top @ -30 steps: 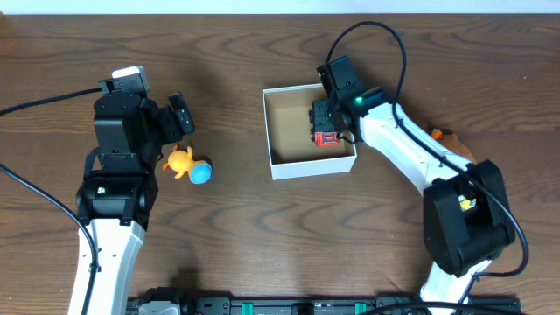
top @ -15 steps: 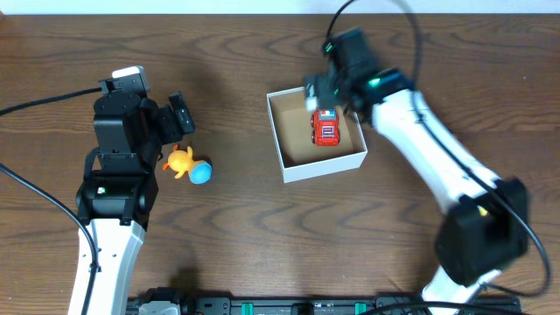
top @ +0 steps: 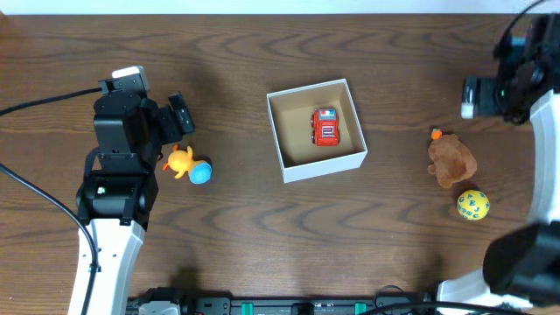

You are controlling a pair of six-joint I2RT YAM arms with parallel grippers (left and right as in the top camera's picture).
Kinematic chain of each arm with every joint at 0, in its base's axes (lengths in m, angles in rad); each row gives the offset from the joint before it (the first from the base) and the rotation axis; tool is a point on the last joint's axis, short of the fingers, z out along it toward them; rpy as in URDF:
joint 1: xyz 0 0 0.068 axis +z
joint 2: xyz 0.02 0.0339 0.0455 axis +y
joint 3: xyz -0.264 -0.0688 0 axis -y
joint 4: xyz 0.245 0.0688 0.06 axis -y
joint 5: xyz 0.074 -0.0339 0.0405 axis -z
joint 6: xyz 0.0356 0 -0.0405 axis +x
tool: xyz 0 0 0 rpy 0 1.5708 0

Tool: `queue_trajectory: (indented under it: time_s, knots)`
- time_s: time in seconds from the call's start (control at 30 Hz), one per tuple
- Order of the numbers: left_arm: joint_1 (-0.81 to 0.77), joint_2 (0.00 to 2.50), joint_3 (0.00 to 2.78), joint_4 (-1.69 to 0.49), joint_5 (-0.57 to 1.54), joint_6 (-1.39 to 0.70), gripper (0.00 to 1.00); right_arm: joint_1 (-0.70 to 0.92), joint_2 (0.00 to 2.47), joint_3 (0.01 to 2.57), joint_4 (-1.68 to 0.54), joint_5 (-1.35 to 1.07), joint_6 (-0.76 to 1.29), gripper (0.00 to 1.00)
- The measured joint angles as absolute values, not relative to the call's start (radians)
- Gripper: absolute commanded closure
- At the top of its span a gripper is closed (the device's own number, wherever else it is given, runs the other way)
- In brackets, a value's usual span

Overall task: Pack container
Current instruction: 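Move the right gripper to the brown plush bear and grasp it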

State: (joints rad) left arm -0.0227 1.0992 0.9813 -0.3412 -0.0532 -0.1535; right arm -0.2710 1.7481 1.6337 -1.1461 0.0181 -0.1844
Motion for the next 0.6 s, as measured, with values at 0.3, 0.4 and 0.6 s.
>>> queue_trajectory:
  time_s: [0.3,0.4,0.6]
  knots:
    - [-0.023,1.099,0.981,-0.341,-0.053,-0.154,0.02,-0.282,1.926,1.455,-1.127,-0.019,-0.278,0.62]
    - [-0.023,1.099,0.981,-0.341,-0.053,-0.154,0.02,-0.278,1.945,1.445,-1.117,-0.025,-0.281,0.99]
    - [-0.023,1.099,0.981,-0.341,-0.053,-0.154,0.02,-0.244,1.943,1.513,-1.176,-0.028,-0.267,0.99]
